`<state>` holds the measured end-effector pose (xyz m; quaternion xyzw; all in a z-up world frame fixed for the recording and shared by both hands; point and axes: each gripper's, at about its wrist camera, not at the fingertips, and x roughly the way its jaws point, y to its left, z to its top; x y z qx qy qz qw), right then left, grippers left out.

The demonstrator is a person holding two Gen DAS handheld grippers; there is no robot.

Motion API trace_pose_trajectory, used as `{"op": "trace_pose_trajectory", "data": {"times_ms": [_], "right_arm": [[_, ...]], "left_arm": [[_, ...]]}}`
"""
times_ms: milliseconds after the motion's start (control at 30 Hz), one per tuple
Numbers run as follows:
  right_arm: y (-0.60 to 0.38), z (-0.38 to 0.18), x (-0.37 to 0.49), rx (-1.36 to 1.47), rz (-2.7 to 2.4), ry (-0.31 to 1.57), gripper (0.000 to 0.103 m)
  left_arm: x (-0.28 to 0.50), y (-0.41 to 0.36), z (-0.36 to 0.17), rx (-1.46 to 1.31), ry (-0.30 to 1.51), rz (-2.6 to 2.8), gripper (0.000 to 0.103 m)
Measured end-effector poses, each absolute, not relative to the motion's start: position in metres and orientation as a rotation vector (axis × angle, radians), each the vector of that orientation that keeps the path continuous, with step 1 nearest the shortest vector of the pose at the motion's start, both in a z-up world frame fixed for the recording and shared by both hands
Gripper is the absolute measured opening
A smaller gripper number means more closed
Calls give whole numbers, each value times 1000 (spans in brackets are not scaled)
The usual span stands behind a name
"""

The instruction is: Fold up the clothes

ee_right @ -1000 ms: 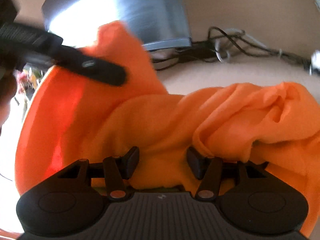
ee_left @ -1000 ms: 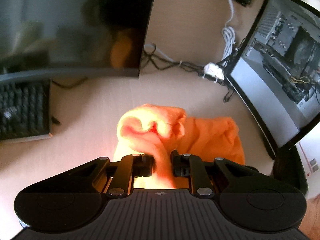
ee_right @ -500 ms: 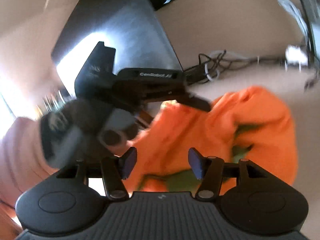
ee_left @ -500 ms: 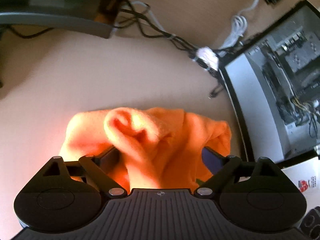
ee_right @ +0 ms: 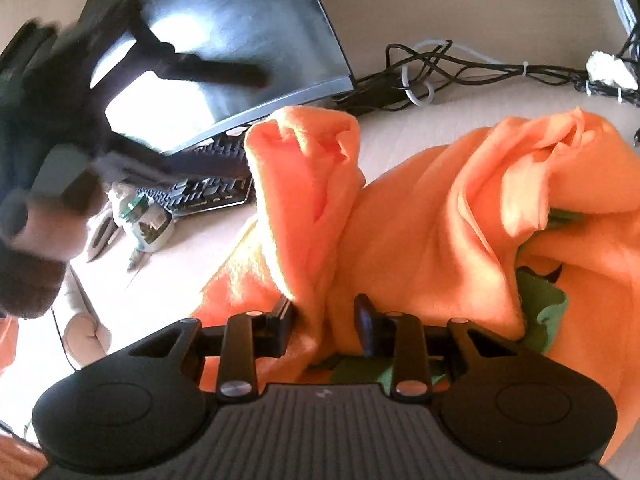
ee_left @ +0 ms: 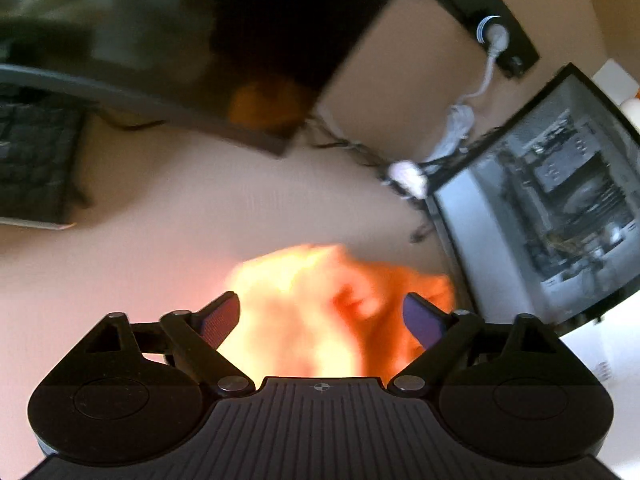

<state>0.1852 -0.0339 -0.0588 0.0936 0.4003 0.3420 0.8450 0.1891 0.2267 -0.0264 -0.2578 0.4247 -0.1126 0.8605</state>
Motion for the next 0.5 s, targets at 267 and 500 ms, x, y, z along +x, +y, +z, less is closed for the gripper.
{"op": "trace_pose_trajectory", "data": {"times_ms": [267, 500], "right_arm": [[-20, -27, 195, 219, 720, 745, 32], [0, -32, 217, 238, 654, 834, 32]], "left_arm": [[169, 236, -80, -621, 1006, -196, 48], [161, 207, -75, -474, 974, -236, 52]]}}
